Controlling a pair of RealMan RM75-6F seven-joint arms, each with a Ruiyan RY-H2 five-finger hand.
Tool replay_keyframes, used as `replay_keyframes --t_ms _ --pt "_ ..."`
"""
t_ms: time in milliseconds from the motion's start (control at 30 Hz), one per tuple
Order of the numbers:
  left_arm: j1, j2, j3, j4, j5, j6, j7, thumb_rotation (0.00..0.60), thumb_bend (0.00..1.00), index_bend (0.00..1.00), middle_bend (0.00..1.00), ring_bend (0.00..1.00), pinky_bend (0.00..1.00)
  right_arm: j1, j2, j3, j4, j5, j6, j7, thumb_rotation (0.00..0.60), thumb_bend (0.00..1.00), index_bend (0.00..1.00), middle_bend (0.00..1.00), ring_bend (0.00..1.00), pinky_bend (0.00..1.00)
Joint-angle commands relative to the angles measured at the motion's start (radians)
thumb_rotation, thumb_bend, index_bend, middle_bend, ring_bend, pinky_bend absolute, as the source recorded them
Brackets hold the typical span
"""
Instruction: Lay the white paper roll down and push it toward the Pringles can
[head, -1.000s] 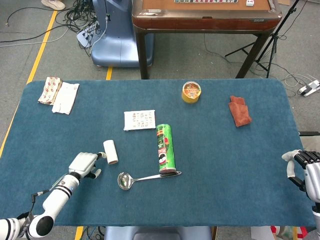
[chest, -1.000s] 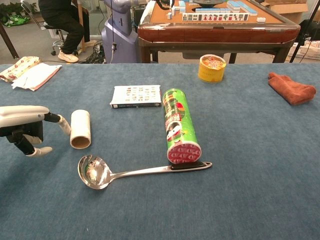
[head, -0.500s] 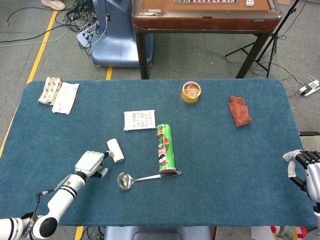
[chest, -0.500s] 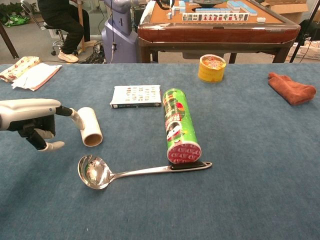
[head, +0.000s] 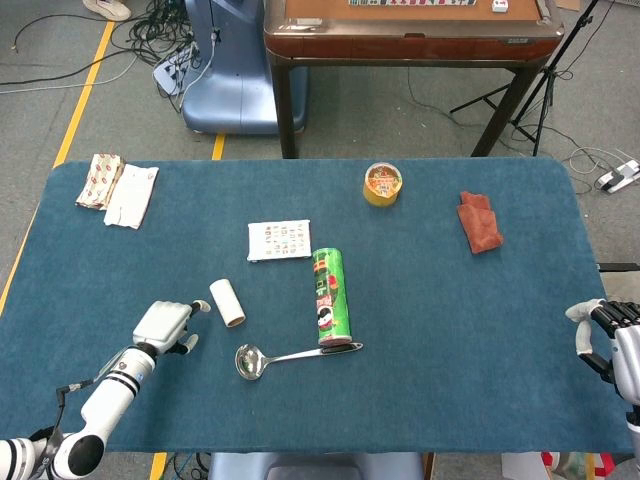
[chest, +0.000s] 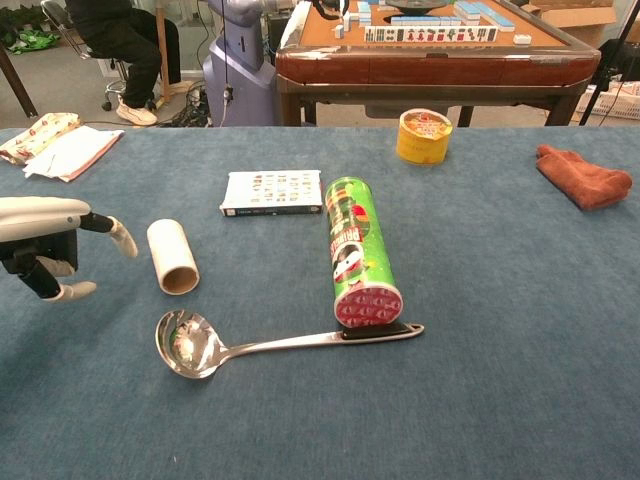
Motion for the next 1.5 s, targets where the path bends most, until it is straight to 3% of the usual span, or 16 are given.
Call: replay_keyframes --t_ms 33,733,1267,1500 --pt "-0.004 -0.005 0.002 0.016 -0.020 0.003 0.016 0.600 0.43 0.29 1.00 0.97 1.00 0.000 0.000 0.000 0.000 0.000 0.000 0.000 0.600 0.66 0.50 0.54 0.49 0.48" --pt "-0.060 -0.043 -0.024 0.041 -0.103 -0.029 0.055 0.600 0.43 0.29 1.00 0.97 1.00 0.002 0.000 0.000 -0.001 0.000 -0.004 -0.003 0.600 0.66 0.50 0.54 0.49 0.48" --pt "-0.086 -0.080 -0.052 -0.003 -0.047 0.027 0.063 0.600 0.43 0.27 1.00 0.97 1.00 0.000 0.004 0.001 -0.003 0.000 -0.001 0.004 0.600 0.66 0.50 0.54 0.49 0.48" --pt "-0.074 -0.055 -0.034 -0.017 -0.055 0.051 0.081 0.600 0.43 0.27 1.00 0.97 1.00 -0.001 0.005 0.001 -0.002 -0.001 0.002 0.008 0.600 0.66 0.50 0.54 0.49 0.48"
